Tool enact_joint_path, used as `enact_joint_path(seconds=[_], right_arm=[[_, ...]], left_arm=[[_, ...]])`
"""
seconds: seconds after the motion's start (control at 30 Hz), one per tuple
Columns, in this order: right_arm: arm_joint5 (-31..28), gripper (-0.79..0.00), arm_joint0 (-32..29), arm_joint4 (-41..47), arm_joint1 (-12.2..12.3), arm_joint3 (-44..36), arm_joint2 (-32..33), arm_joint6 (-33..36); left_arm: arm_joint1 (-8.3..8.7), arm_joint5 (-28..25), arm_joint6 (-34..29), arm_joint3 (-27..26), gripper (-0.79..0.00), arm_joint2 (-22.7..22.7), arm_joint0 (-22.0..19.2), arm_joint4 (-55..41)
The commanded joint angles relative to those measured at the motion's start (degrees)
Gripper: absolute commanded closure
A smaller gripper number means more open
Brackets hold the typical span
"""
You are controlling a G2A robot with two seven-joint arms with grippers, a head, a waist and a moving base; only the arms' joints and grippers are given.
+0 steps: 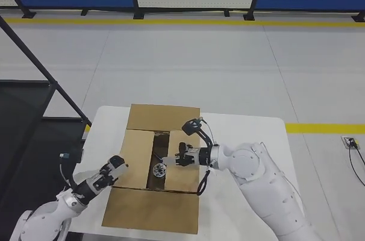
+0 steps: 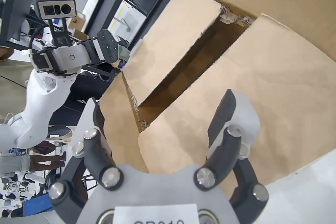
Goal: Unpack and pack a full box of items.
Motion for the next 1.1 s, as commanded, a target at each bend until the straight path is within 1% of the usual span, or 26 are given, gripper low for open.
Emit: enact_joint_path(seconds=[0.0,0.13,0.27,0.33,0.4,0.47,0.53,0.6,0.67,0.73,0.87,0.97,1.07], right_arm=[[0.25,-0.785,-0.16,-0.18,0.24,-0.93,0.48,0.59],[0.49,-0.785,-0.27,-0.59,0.37,-1.46,0.66,1.01],[0.49,-0.785,-0.27,-0.59,0.37,-1.46,0.66,1.01],[0.64,-0.785,-0.48,-0.68,0.38,-1.46,0.74,0.53],[1.41,-0.785,-1.83,-1.41,0.54,-1.83,1.41,-2.75],[1.15,-0.785,-2.71,0.12,0.66,-1.88,2.66,-5.77],[1.65,-0.785,-3.06,0.18,0.77,-1.71,3.89,-9.27],[2.75,-0.785,-3.44,-0.91,0.78,-1.84,4.55,-13.55],[2.80,-0.785,-3.50,-0.32,0.70,-1.50,4.82,-16.09],[4.10,-0.785,-3.14,-0.91,0.61,-0.40,5.34,-19.83],[6.29,-0.785,-1.78,-1.14,0.17,3.34,5.57,-26.96],[7.10,-0.785,0.38,0.42,-0.36,8.07,5.22,-29.77],[8.82,-0.785,3.22,-0.38,-1.09,13.54,3.63,-32.51]], left_arm=[[0.25,-1.26,-0.41,-0.68,-0.785,-3.16,2.69,-1.26],[0.79,-4.06,-3.26,0.15,-0.785,-9.86,8.61,-6.63],[1.35,-7.11,-8.41,2.68,-0.785,-15.11,13.44,-11.07],[1.57,-8.38,-11.47,4.00,-0.785,-16.33,15.37,-13.08],[1.85,-9.05,-15.73,5.25,-0.785,-16.48,16.77,-15.89],[2.22,-8.63,-21.10,6.71,-0.785,-15.79,17.16,-19.14],[2.65,-7.52,-26.70,8.26,-0.785,-14.74,16.66,-22.63],[3.12,-4.98,-29.24,9.07,-0.785,-13.27,15.59,-23.25],[3.48,-3.56,-30.66,10.57,-0.785,-11.32,14.25,-22.85],[3.75,-2.55,-31.67,12.39,-0.785,-9.04,12.65,-22.28],[4.04,-1.53,-32.70,15.82,-0.785,-4.27,9.16,-22.09],[4.39,-1.27,-32.96,14.99,-0.785,-1.57,8.34,-22.48],[4.98,-1.81,-32.42,12.82,-0.785,-0.09,9.02,-23.02]])
